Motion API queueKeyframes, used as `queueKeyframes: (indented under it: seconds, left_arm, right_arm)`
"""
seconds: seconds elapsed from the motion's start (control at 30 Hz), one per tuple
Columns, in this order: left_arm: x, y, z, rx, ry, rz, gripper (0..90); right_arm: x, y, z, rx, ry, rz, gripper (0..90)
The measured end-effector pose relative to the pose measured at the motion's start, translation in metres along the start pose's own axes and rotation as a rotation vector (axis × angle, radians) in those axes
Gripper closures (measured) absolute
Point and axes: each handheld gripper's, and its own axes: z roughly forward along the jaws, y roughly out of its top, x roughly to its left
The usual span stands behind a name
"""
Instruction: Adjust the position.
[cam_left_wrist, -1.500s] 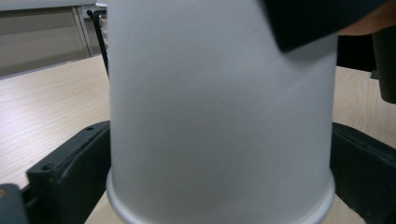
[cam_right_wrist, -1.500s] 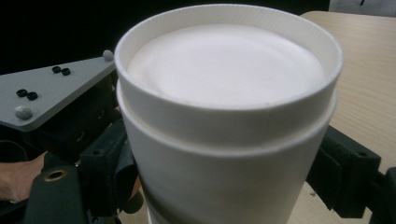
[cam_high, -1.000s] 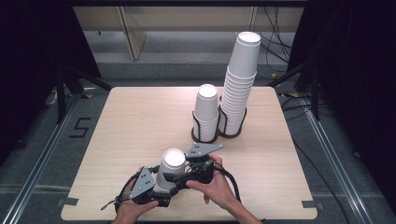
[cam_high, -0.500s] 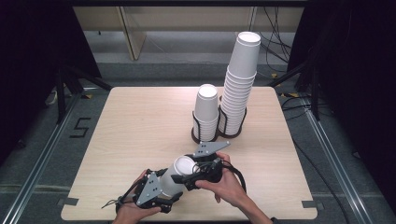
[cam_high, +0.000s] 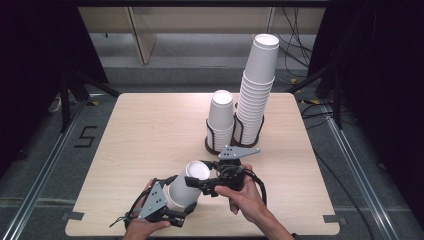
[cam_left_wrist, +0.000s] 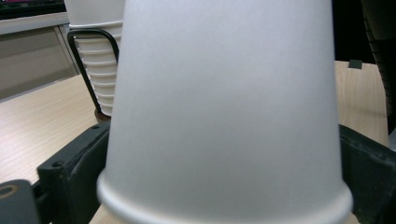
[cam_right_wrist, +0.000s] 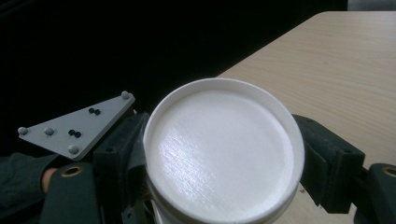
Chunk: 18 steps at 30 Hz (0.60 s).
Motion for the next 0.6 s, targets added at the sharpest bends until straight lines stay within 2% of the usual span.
queueKeyframes:
  seconds: [0.1,0.13,0.2,0.23,0.33,0.37,0.47,0.5,0.57,0.6]
  left_arm:
    - [0.0005,0.0004,-0.0009,0.005,-0.003,-0.003,4.0]
    - [0.0014,0.0001,-0.0005,-0.008,-0.006,-0.004,4.0]
    - [0.002,0.0007,-0.0023,0.011,-0.006,0.006,4.8]
    - [0.0018,0.0007,-0.0026,0.013,-0.013,-0.001,5.4]
    - [0.0031,0.002,-0.0047,0.04,-0.007,0.037,10.3]
    - [0.003,0.0022,-0.0048,0.047,-0.005,0.056,11.3]
    - [0.002,0.0022,-0.0047,0.061,-0.008,0.053,13.0]
    - [0.002,0.0013,-0.0043,0.082,-0.017,0.061,13.8]
    - [0.0027,0.0013,-0.0046,0.097,-0.015,0.073,14.2]
    - [0.0027,0.0013,-0.0046,0.097,-0.015,0.073,14.4]
  right_arm:
    - [0.0,-0.0009,0.0018,0.008,0.004,-0.001,25.7]
    - [-0.0001,-0.001,0.0025,0.004,0.005,-0.003,25.7]
    - [-0.0011,-0.0006,0.0016,0.007,0.009,0.0,25.7]
    - [-0.0018,-0.0012,0.0017,0.006,0.012,0.0,25.6]
    - [-0.0027,-0.0019,0.0009,0.018,0.015,0.019,24.8]
    - [-0.0046,-0.0018,0.0013,0.019,0.013,-0.004,24.5]
    - [-0.0047,-0.0011,0.0004,0.038,0.015,-0.005,24.0]
    - [-0.0045,-0.001,0.001,0.067,0.018,-0.014,23.6]
    - [-0.0039,-0.001,0.0007,0.085,0.001,-0.03,23.0]
    - [-0.0044,-0.0008,0.0007,0.1,-0.006,-0.057,22.3]
